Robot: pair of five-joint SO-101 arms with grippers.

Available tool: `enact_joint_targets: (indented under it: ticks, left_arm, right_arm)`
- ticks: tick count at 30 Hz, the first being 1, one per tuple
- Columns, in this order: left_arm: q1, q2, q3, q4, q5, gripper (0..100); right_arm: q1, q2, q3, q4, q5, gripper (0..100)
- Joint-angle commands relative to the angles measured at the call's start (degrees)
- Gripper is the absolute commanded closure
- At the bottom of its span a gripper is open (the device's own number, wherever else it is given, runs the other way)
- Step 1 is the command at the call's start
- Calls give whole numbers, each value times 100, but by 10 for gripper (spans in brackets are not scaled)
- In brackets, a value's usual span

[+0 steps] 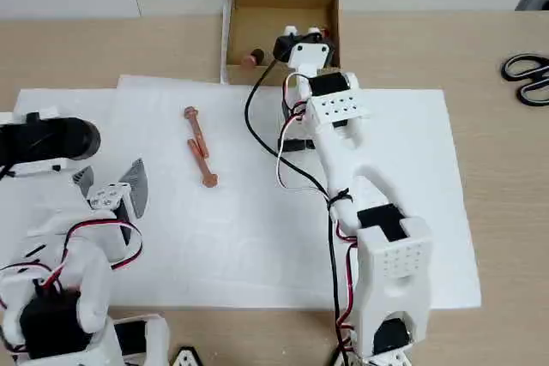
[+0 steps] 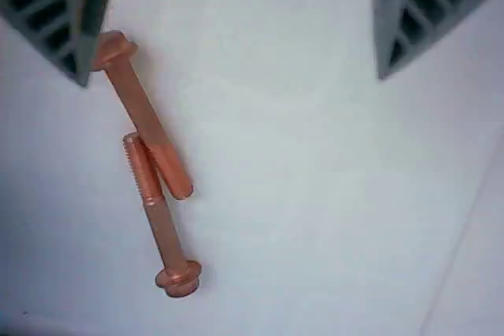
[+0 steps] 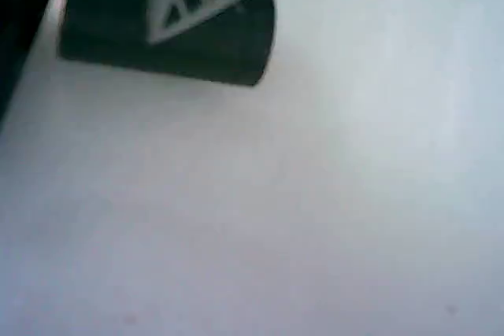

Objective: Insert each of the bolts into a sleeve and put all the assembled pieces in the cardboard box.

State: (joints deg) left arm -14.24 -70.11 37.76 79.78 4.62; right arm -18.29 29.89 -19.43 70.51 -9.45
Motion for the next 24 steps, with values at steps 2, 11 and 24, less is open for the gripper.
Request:
enact_joint_targets:
  ticks: [2, 11, 24]
  left_arm:
    - [9, -53, -110, 18, -26, 779]
    - [9, -53, -110, 18, -26, 779]
    - [9, -53, -110, 18, -26, 779]
  right_arm:
    - [13, 92, -281, -198, -44, 790]
    - [233, 400, -290, -374, -44, 790]
    - [286, 558, -290, -374, -44, 884]
